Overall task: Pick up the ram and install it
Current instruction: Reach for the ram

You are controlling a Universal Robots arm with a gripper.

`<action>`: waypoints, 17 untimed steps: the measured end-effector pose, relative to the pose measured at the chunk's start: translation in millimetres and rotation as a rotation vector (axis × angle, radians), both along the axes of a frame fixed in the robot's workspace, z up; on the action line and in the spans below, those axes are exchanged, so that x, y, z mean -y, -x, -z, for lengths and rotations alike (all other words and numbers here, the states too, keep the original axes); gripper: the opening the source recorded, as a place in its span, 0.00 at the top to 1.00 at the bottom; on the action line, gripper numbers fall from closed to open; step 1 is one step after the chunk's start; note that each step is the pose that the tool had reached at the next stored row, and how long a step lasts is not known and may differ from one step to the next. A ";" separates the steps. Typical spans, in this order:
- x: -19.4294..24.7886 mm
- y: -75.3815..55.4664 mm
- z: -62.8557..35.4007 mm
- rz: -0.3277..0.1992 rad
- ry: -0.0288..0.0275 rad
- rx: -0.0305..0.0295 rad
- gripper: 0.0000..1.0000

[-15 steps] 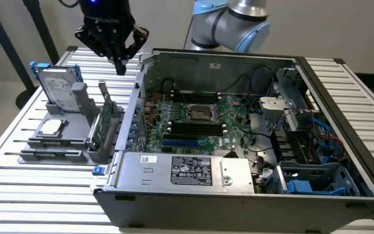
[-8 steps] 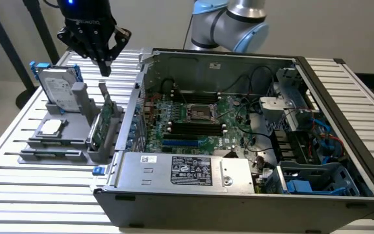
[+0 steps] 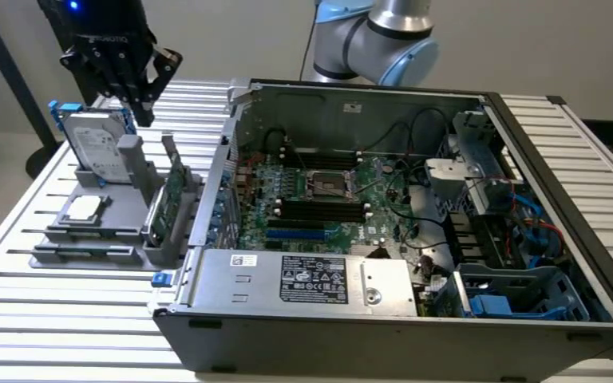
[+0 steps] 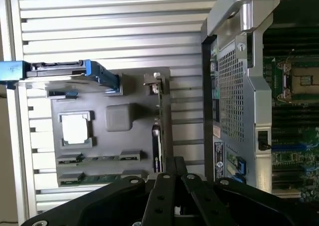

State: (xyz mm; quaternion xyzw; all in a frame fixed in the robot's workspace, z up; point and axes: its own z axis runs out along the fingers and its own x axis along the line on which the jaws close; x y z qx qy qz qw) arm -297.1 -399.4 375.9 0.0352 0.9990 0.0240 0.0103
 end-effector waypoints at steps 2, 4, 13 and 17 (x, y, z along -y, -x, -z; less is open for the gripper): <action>0.0 9.0 1.0 0.000 0.0000 0.0000 0.89; 0.1 18.1 2.1 0.000 0.0000 0.0000 0.89; 2.9 59.1 8.6 0.000 0.0001 -0.0002 0.89; 4.8 74.4 11.5 0.000 0.0011 -0.0021 0.89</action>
